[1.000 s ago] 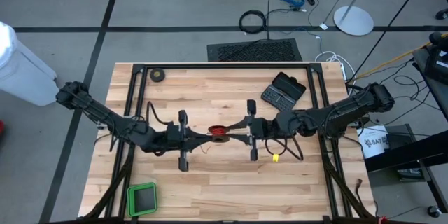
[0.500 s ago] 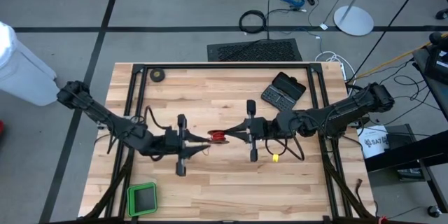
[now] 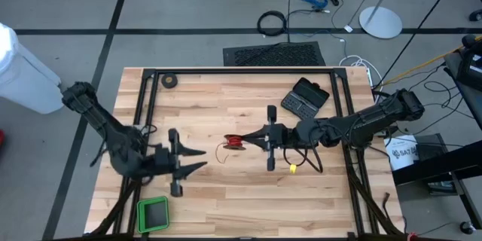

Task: Coil cords
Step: Coil the red wire into the spool

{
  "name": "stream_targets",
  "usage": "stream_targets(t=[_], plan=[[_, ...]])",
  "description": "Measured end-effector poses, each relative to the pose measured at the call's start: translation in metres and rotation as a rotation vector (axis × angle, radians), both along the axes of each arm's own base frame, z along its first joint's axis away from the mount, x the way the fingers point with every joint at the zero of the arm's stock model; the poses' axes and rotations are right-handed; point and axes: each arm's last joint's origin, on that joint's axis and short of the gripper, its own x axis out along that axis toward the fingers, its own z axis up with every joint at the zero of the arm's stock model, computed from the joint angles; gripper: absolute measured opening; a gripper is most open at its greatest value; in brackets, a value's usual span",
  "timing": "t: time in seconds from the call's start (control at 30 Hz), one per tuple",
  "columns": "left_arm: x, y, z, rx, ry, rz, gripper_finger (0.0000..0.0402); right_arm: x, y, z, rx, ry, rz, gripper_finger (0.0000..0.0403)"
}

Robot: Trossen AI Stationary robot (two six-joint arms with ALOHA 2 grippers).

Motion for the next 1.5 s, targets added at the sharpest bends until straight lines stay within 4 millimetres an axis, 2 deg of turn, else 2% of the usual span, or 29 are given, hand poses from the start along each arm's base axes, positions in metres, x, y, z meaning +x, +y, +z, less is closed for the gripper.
stream_targets(t=[0.17, 0.37, 0.57, 0.87, 1.07, 1.5], plan=[[0.005, -0.019, -0.025, -0.026, 0.086, 0.121, 0.0134, 0.0, -0.002, 0.0, -0.006, 0.002, -0.043, 0.0], [0.026, -0.043, -0.063, 0.039, 0.148, 0.207, 0.0135, 0.0, -0.002, 0.0, -0.005, 0.002, -0.054, 0.0], [0.038, -0.051, -0.087, 0.069, 0.148, 0.424, 0.0135, 0.0, -0.002, 0.0, -0.005, 0.002, -0.054, 0.0], [0.051, -0.044, -0.094, -0.078, 0.12, 0.388, 0.0135, 0.0, -0.002, 0.0, -0.006, 0.002, -0.053, 0.0], [0.061, -0.036, -0.095, -0.088, 0.14, 0.322, 0.0135, 0.0, -0.002, 0.0, -0.006, 0.002, -0.052, 0.0], [0.06, -0.037, -0.095, -0.075, 0.145, 0.298, 0.0133, 0.0, -0.002, -0.002, -0.015, 0.021, -0.051, 0.0]])
